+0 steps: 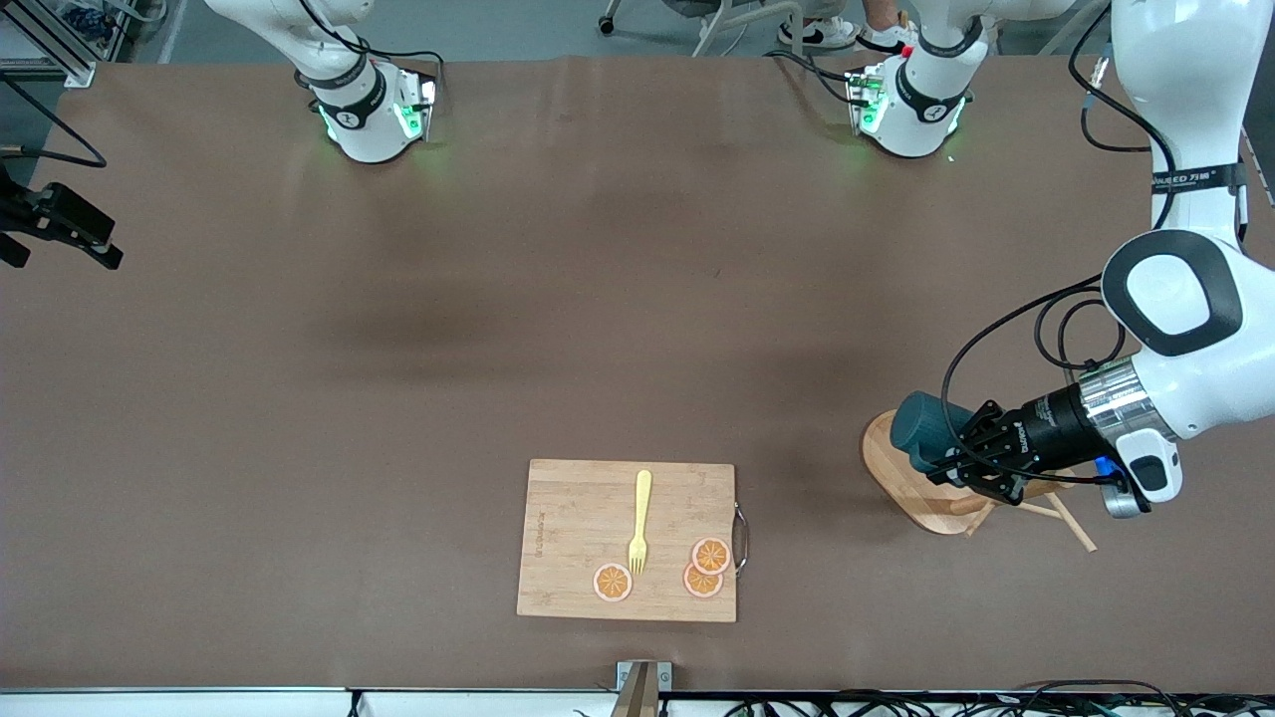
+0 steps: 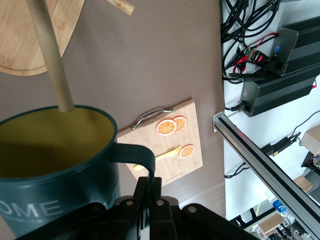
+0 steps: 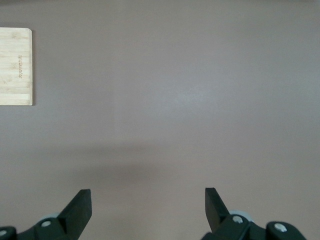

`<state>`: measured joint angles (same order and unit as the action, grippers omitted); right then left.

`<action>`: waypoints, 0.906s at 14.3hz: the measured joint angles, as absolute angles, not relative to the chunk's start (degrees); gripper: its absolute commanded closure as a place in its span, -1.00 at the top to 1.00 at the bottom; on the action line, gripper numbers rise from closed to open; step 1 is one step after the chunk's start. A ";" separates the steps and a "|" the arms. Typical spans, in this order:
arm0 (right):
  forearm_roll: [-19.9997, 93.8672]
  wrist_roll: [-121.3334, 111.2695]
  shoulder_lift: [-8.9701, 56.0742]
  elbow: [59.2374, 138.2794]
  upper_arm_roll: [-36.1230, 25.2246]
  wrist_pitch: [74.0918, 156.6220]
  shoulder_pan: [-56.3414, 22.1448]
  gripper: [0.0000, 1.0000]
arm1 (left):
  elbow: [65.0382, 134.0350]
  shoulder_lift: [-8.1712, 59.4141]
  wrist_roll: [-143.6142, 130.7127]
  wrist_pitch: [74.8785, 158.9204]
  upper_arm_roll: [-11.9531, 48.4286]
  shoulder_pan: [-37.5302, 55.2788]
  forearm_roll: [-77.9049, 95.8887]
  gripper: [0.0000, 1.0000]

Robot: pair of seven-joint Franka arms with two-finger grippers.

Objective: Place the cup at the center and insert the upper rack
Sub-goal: 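Slide the mug handle onto a dowel peg of the mug tree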

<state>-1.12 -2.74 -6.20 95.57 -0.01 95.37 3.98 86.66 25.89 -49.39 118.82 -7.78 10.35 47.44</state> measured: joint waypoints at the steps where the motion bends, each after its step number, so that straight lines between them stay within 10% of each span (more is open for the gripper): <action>1: -1.12 -2.74 -6.22 95.47 0.04 95.37 3.98 1.00 | 86.66 25.94 -49.25 118.88 -7.78 10.34 47.47 -0.97; 13: -1.12 -2.77 -6.28 95.04 0.25 95.32 3.91 1.00 | 86.64 26.71 -46.80 118.98 -7.81 8.71 48.61 -0.96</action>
